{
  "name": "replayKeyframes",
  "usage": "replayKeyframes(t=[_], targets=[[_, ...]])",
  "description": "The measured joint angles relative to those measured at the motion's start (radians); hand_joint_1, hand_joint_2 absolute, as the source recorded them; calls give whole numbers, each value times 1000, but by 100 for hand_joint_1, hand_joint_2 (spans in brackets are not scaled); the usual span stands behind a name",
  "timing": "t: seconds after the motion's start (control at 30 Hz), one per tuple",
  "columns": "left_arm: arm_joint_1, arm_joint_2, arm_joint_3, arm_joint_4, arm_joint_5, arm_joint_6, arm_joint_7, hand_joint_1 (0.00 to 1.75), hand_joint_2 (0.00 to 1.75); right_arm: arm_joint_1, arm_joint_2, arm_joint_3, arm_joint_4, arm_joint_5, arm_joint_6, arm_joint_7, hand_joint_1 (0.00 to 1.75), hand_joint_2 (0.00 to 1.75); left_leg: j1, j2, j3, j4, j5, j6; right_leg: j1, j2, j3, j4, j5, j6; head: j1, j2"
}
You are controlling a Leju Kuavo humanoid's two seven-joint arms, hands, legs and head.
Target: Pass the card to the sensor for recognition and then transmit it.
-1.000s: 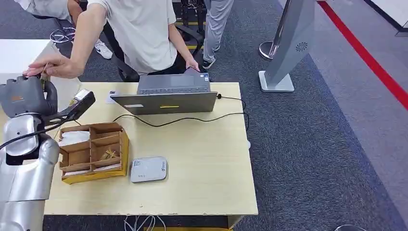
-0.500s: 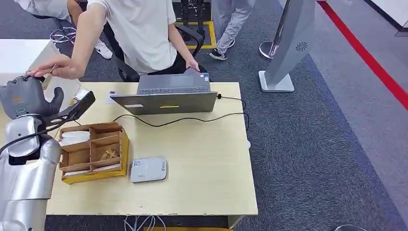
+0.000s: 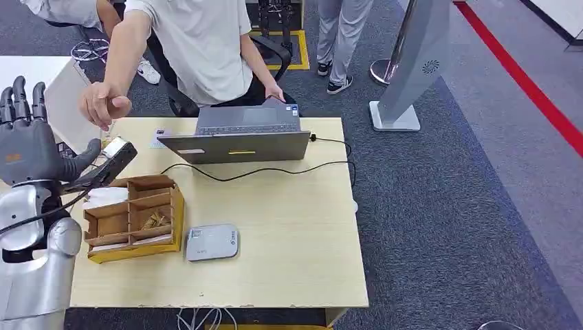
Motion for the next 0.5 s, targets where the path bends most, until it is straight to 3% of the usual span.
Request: replayKeyframes(t=[0.33,0.5], targets=[[151,5,0,-259,46,-41,8,0,175,4,-3,-4,-1,-19,-3,9,0,175,0,0,-1,0,-1,-1,0,0,0,0,0,0,0,0],[325,40,30,-394,116,2,46,0,175,5,-3,-26,-1,-58,-14,21,0,175,-1,3,-1,-2,-3,-1,0,3,3,0,-2,-1,1,0]])
